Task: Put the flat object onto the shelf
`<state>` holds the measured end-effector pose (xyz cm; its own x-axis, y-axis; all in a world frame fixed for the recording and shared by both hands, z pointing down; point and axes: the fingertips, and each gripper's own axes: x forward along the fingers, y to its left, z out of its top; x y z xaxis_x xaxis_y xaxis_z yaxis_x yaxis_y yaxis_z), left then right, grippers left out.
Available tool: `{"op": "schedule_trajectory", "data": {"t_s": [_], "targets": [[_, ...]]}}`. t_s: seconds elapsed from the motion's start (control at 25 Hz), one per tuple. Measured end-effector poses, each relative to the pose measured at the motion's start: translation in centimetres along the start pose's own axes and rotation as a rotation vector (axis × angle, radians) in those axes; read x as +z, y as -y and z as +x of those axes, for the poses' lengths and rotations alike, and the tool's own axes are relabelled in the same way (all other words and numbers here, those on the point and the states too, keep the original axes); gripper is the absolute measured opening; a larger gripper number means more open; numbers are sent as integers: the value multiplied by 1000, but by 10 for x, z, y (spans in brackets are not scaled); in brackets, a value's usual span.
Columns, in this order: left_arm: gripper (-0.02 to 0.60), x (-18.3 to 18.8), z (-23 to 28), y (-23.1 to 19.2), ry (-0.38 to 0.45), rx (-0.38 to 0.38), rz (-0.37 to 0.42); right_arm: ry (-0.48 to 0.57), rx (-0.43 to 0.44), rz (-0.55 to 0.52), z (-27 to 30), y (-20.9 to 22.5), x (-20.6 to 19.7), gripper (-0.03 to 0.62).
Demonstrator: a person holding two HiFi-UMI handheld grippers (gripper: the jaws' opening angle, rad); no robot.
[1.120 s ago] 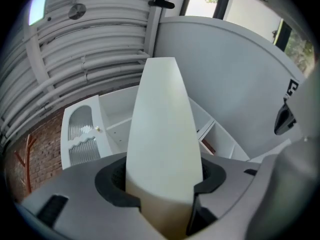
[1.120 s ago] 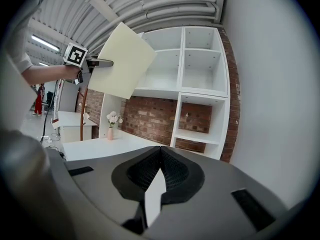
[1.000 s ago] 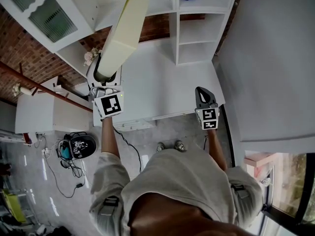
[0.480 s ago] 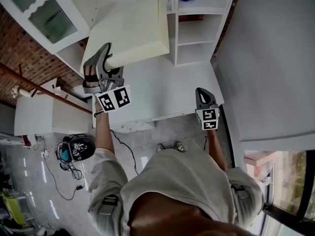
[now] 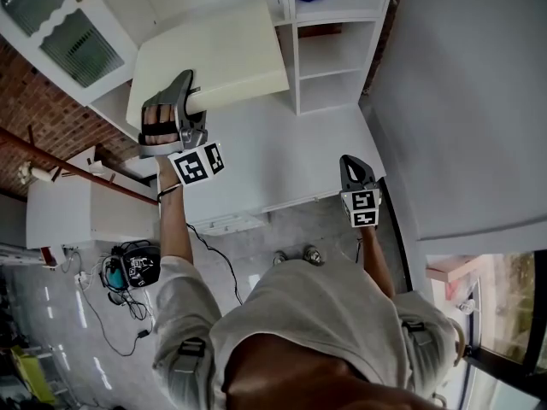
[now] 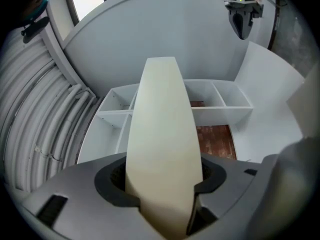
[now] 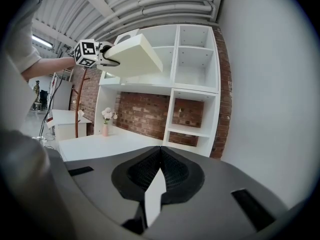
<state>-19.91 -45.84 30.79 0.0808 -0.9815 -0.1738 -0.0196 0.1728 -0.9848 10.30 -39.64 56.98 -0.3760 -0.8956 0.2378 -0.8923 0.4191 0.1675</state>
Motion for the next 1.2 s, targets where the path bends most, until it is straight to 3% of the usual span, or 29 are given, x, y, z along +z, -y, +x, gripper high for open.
{"op": "schedule_trajectory", "data": {"t_s": [0.56,0.84,1.2], "targets": [[284,-3,52,24,-23,-39,70,-37,-50,40,-7,16,-9,28],[287,-3,86,42,-34,-83,77,-52,-79,53,-10,27,-16,28],[285,-15,129,55,-66,-86,67,-71,-100,62,-13,36,-27,28]]}}
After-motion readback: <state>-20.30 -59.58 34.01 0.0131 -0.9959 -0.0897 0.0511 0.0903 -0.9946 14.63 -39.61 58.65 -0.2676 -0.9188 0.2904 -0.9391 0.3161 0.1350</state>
